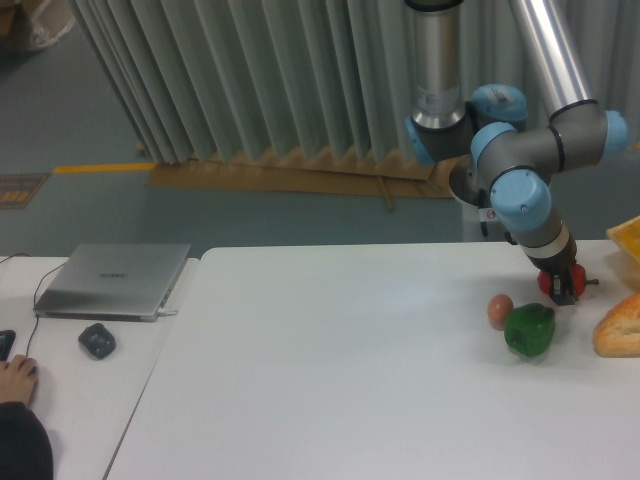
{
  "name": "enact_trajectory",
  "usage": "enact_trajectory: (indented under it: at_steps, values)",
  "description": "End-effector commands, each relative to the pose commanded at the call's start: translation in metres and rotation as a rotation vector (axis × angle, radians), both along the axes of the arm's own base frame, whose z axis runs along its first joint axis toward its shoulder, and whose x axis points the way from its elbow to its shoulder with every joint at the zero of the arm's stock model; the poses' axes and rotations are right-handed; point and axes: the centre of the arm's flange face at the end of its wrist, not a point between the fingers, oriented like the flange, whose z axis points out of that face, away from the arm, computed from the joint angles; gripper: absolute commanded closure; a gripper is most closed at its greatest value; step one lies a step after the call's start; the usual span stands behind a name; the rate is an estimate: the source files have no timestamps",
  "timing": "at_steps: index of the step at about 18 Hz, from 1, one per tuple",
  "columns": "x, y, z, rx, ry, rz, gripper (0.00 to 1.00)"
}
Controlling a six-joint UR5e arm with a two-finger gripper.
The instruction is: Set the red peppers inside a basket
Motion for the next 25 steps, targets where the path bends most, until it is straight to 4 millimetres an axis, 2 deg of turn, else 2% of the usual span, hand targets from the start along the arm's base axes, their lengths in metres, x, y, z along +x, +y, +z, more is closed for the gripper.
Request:
enact_trajectory:
  at_steps: [2, 4, 8, 10, 12, 14, 17, 23, 25]
  values:
    - [-0.002, 0.001, 0.004, 0.003, 0.003, 0.002, 0.48]
    - [-0.007, 0.006, 0.018, 0.017, 0.006, 0.005, 0.48]
    - [-0.025, 0.019, 0.069, 0.113, -0.017, 0.048, 0.48]
    - [-0.037, 0.013, 0.087, 0.133, -0.031, 0.072, 0.48]
    - [-0.042, 0.004, 0.095, 0.139, -0.021, 0.09, 0.48]
    - [-0.057, -0.005, 0.106, 0.166, -0.003, 0.122, 0.48]
    - [-0.089, -0.019, 0.126, 0.27, -0.021, 0.201, 0.48]
    - [-0.135, -0.046, 0.143, 0.311, 0.007, 0.224, 0.48]
    - [-0.147, -0.05, 0.14, 0.333, 0.046, 0.246, 0.48]
